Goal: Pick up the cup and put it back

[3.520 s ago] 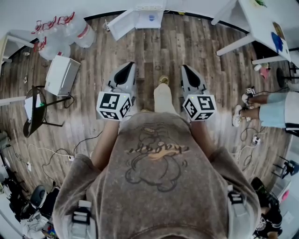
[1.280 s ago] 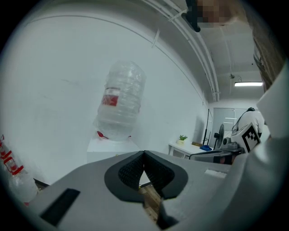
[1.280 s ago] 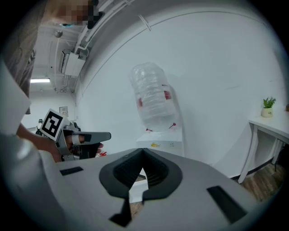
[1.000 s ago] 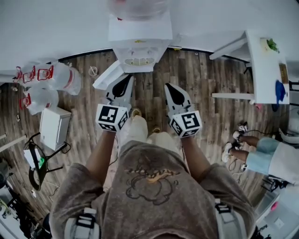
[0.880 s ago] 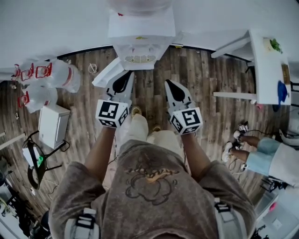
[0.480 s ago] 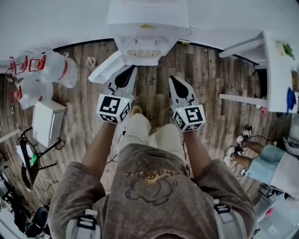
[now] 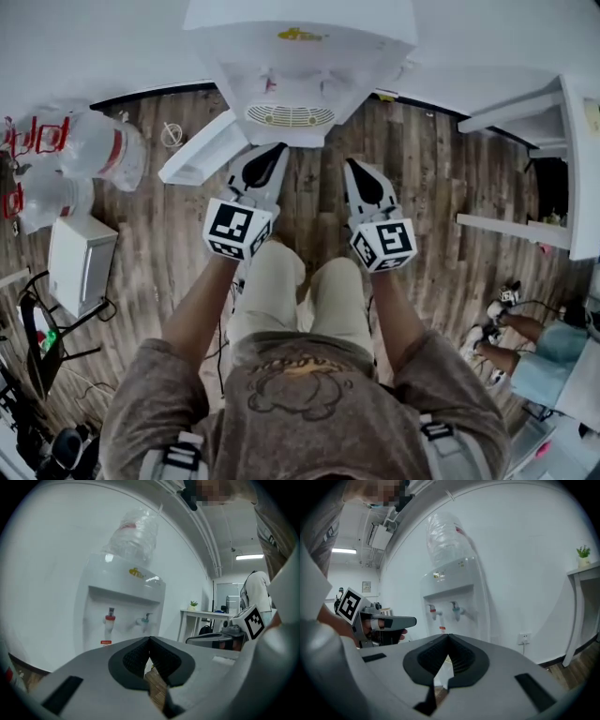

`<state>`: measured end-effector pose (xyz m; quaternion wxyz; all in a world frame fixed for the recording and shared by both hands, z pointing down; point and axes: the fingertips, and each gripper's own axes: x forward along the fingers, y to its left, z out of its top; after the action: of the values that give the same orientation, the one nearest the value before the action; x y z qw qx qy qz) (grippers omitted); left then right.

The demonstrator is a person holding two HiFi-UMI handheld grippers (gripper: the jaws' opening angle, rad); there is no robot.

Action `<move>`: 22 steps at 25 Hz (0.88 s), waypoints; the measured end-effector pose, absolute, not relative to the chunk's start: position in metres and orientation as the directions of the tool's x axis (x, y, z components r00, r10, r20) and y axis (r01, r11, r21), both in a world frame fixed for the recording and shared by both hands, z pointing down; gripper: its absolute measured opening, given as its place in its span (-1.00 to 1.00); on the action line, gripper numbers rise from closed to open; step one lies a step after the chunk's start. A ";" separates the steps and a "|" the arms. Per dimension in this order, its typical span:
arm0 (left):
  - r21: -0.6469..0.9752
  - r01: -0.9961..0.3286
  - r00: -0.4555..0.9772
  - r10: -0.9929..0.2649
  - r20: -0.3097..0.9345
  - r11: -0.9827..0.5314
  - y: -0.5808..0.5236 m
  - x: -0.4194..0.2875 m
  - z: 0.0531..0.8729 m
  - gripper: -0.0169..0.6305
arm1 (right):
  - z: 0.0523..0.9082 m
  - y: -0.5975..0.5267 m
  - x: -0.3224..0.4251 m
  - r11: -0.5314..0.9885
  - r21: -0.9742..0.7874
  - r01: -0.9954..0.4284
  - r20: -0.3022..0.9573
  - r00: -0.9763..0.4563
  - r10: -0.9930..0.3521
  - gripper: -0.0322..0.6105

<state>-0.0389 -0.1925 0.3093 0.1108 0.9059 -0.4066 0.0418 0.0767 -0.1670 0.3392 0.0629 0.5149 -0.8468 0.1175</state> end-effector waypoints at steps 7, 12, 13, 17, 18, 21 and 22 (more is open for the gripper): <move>0.130 -0.733 0.681 -0.721 0.132 -0.668 -0.207 -0.023 0.386 -0.94 | 0.429 -0.186 0.092 0.449 -0.129 -0.884 0.200 -0.467 -0.861 -0.89; 0.136 -0.722 0.691 -0.714 0.110 -0.678 -0.212 -0.015 0.441 -0.94 | 0.482 -0.194 0.104 0.456 -0.110 -0.883 0.174 -0.469 -0.866 -0.89; 0.135 -0.723 0.690 -0.715 0.108 -0.677 -0.212 -0.014 0.452 -0.94 | 0.491 -0.195 0.104 0.459 -0.107 -0.882 0.168 -0.471 -0.866 -0.89; 0.132 -0.726 0.687 -0.719 0.101 -0.675 -0.213 -0.014 0.488 -0.94 | 0.522 -0.199 0.104 0.471 -0.113 -0.875 0.137 -0.483 -0.865 -0.89; 0.136 -0.727 0.686 -0.721 0.098 -0.673 -0.213 -0.014 0.495 -0.94 | 0.530 -0.199 0.102 0.474 -0.115 -0.873 0.132 -0.486 -0.864 -0.89; 0.138 -0.728 0.685 -0.724 0.086 -0.672 -0.213 -0.016 0.514 -0.94 | 0.550 -0.197 0.097 0.486 -0.112 -0.867 0.121 -0.498 -0.859 -0.89; 0.134 -0.727 0.686 -0.723 0.084 -0.673 -0.213 -0.017 0.519 -0.94 | 0.557 -0.196 0.095 0.492 -0.107 -0.864 0.118 -0.502 -0.857 -0.89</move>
<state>-0.0167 -0.2126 0.5192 0.0785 0.9147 -0.3964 0.0119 0.0953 -0.1961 0.5567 0.0246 0.4984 -0.8633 0.0760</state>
